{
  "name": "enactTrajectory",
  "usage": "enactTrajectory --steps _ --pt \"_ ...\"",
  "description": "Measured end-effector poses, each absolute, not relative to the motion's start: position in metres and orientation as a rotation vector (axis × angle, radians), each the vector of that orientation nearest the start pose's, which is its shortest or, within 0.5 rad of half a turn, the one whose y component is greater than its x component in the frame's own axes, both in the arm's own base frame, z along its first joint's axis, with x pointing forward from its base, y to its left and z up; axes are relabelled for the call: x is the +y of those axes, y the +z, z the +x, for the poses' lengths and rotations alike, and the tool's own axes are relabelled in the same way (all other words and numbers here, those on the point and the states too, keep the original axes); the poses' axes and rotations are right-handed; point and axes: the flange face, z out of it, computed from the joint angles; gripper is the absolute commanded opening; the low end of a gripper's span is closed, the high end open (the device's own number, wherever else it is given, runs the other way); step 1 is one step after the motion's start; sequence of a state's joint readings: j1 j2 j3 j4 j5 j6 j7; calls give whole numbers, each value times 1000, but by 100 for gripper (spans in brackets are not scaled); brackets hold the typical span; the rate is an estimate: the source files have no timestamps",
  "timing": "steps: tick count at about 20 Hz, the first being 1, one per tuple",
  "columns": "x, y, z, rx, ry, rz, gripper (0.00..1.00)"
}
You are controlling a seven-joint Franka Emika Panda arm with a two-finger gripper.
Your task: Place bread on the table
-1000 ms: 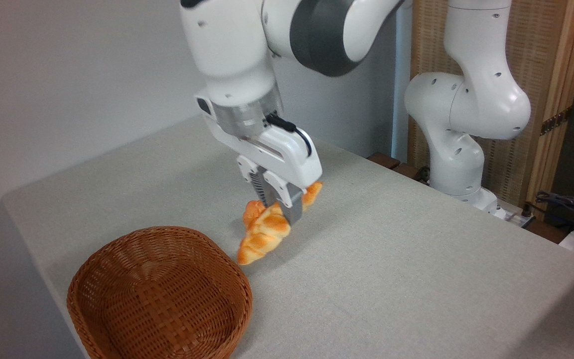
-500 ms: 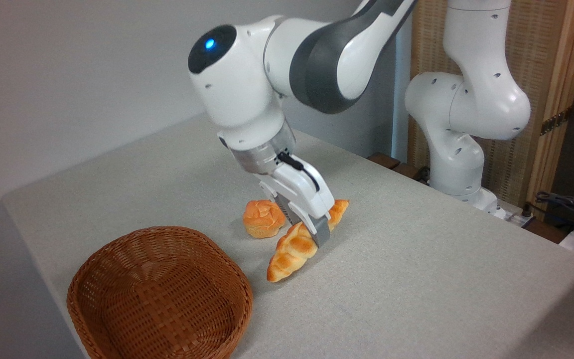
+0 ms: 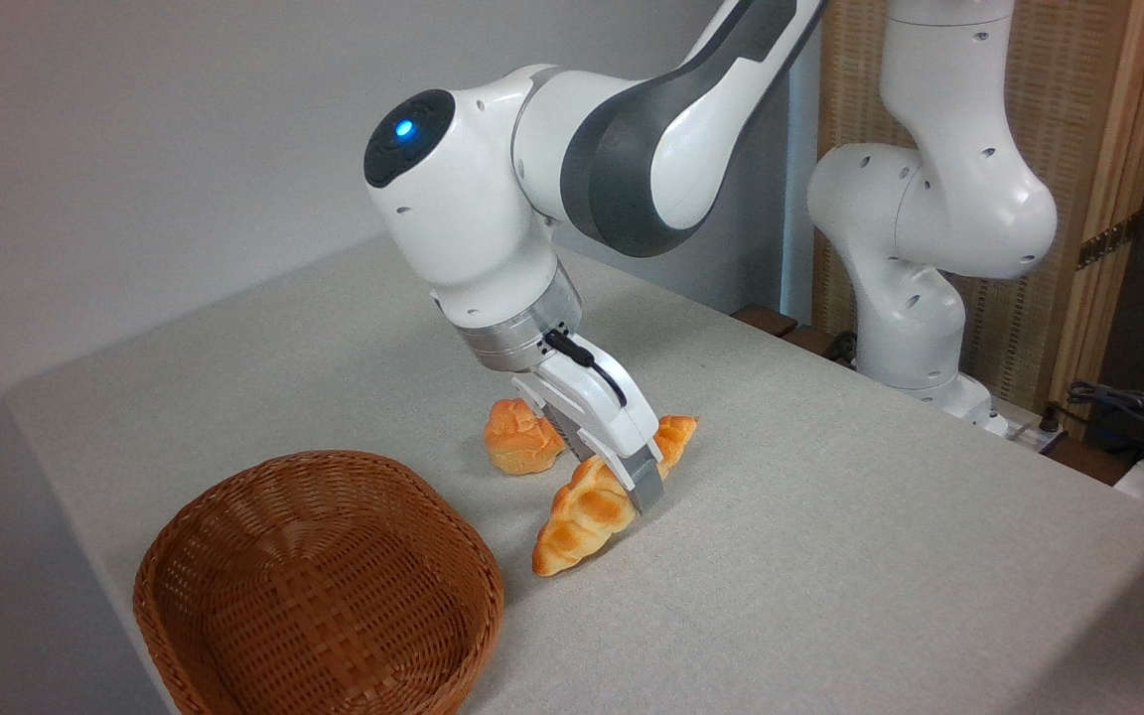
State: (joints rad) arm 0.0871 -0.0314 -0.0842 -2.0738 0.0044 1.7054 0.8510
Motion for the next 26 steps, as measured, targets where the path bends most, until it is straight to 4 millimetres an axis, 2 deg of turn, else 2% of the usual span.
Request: enactTrajectory --steps 9,12,14,17,20,22,26 --pt "1 426 502 1333 487 -2944 100" --pt "-2 437 508 1340 441 -2933 100" --pt "-13 464 519 1361 343 -2903 100" --pt "-30 525 537 1365 147 -2854 100" --pt "-27 583 546 1205 -27 -2883 100" --pt "-26 603 549 1090 -83 -2927 100" --pt "-28 613 553 1061 -98 -2968 100"
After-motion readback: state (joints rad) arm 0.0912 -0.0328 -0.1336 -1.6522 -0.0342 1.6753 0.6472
